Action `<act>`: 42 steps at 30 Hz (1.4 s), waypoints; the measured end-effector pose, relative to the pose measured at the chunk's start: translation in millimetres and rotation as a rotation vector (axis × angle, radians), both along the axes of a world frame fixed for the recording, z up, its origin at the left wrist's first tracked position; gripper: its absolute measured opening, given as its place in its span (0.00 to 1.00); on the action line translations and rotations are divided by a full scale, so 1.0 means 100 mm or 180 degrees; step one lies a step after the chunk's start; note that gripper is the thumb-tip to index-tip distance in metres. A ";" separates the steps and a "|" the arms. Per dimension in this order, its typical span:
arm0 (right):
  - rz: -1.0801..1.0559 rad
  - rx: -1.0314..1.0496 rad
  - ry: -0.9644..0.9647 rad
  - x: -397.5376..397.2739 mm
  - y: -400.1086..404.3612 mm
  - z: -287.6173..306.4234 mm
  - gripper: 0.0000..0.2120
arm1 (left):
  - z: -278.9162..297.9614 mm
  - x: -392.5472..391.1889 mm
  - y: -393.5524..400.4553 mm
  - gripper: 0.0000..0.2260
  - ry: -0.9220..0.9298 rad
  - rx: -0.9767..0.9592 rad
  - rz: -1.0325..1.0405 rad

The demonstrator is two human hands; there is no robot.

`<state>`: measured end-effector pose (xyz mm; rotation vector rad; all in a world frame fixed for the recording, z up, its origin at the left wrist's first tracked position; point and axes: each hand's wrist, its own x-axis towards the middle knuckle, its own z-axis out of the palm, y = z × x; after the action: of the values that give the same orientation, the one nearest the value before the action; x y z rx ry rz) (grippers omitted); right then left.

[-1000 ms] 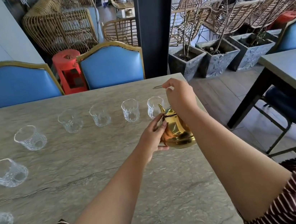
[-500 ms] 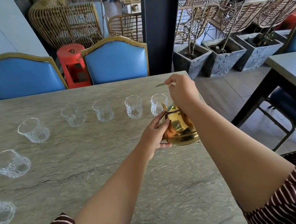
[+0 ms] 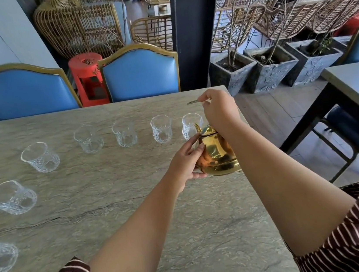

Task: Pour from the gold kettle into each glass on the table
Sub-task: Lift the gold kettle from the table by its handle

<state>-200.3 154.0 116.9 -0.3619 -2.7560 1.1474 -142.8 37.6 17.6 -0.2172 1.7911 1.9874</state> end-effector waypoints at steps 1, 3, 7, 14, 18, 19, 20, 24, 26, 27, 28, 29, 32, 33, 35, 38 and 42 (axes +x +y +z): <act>0.0004 -0.0007 0.0003 0.00 0.00 0.00 0.14 | 0.00 0.00 0.00 0.19 0.0002 0.0001 -0.0003; 0.0010 -0.0017 -0.0004 0.00 0.00 0.02 0.14 | 0.01 0.00 0.00 0.19 0.0010 0.0008 -0.0011; 0.0015 -0.0028 -0.0008 0.00 0.00 0.03 0.14 | 0.02 0.00 0.00 0.19 0.0010 0.0015 -0.0015; 0.0060 -0.0002 -0.0021 0.01 0.00 0.06 0.15 | 0.03 0.00 0.01 0.18 -0.0012 0.0006 -0.0052; 0.0044 -0.0021 -0.0046 0.01 0.01 0.08 0.15 | 0.03 0.00 0.01 0.19 0.0002 -0.0030 -0.0065; 0.0041 -0.0025 -0.0054 0.01 0.01 0.08 0.15 | 0.03 0.00 0.01 0.19 0.0002 -0.0035 -0.0066; 0.0036 -0.0031 -0.0063 0.01 0.01 0.08 0.16 | 0.02 0.00 0.01 0.19 0.0001 -0.0039 -0.0069; 0.0022 -0.0034 -0.0060 0.03 0.02 0.07 0.15 | 0.03 0.00 0.01 0.19 0.0016 -0.0057 -0.0091; 0.0029 -0.0031 -0.0033 0.04 0.03 0.05 0.15 | 0.03 0.00 0.01 0.19 0.0040 -0.0081 -0.0104; 0.0025 -0.0040 -0.0015 0.04 0.03 0.05 0.15 | 0.02 0.00 0.01 0.19 0.0057 -0.0096 -0.0111; 0.0010 -0.0060 -0.0003 0.04 0.04 0.03 0.15 | 0.02 0.00 0.01 0.20 0.0077 -0.0113 -0.0121; -0.0013 -0.0086 0.0006 0.05 0.05 0.02 0.15 | 0.02 0.00 0.01 0.20 0.0101 -0.0132 -0.0135; -0.0082 -0.0184 0.0083 0.11 0.08 -0.02 0.13 | 0.01 0.00 -0.01 0.21 0.0186 -0.0214 -0.0188; -0.0102 -0.0226 0.0127 0.13 0.08 -0.04 0.13 | 0.01 0.01 -0.01 0.21 0.0218 -0.0249 -0.0212; -0.0163 -0.0346 0.0200 0.18 0.10 -0.08 0.13 | 0.01 0.01 -0.02 0.21 0.0267 -0.0312 -0.0257; -0.0234 -0.0461 0.0282 0.26 0.12 -0.16 0.12 | 0.00 0.02 -0.03 0.21 0.0300 -0.0420 -0.0314; -0.0307 -0.0632 0.0408 0.37 0.14 -0.23 0.11 | -0.01 0.05 -0.02 0.20 0.0346 -0.0516 -0.0308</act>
<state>-163.0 167.6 93.5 -0.4221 -2.4943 1.3721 -138.0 36.0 17.1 -0.0725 1.9940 1.8201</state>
